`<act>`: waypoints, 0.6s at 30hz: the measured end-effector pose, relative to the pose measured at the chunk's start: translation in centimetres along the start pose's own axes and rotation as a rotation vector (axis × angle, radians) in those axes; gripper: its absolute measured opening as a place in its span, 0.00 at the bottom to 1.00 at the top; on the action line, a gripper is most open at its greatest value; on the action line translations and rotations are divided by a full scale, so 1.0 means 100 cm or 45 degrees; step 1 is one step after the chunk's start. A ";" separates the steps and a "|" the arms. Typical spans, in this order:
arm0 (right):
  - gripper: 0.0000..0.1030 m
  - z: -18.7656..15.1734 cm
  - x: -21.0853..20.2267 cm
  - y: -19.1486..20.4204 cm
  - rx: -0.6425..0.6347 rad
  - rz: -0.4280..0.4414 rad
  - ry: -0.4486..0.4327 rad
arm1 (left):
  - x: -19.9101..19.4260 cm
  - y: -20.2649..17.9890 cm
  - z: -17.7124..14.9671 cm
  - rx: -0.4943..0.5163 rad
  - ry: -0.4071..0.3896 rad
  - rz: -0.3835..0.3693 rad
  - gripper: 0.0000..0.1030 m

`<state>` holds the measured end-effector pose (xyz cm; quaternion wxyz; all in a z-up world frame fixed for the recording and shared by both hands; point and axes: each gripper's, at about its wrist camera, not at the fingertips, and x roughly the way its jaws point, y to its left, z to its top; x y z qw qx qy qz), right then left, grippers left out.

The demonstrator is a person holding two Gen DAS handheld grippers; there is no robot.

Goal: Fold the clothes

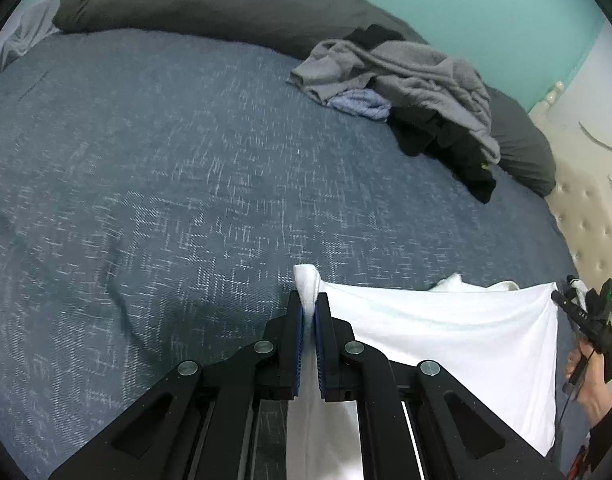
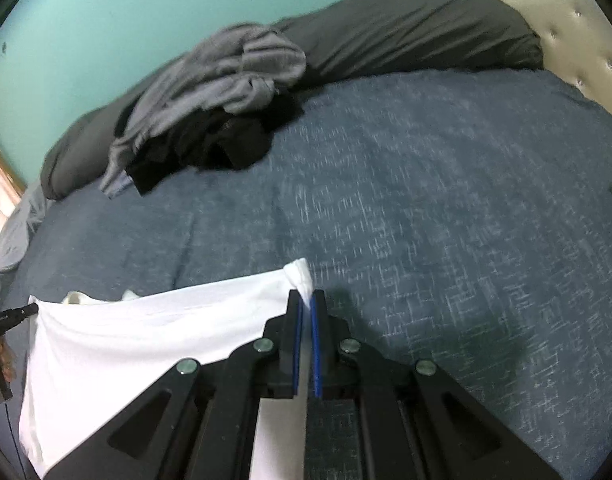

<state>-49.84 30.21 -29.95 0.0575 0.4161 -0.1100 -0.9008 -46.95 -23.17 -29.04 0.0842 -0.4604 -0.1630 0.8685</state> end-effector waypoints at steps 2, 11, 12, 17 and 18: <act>0.04 -0.002 0.008 0.001 0.001 -0.019 0.033 | 0.003 0.000 0.000 -0.011 0.009 0.005 0.08; 0.07 -0.002 0.003 -0.006 0.028 -0.018 0.039 | -0.009 0.005 -0.001 -0.046 -0.029 0.027 0.15; 0.08 -0.002 -0.001 -0.008 0.040 -0.002 0.019 | -0.012 0.007 -0.002 -0.052 -0.035 0.016 0.16; 0.11 -0.003 -0.008 -0.003 0.014 0.068 0.006 | -0.018 0.000 -0.007 0.009 -0.048 0.019 0.17; 0.12 -0.004 -0.010 0.001 0.000 0.102 -0.005 | -0.019 -0.002 -0.008 0.016 -0.051 0.010 0.17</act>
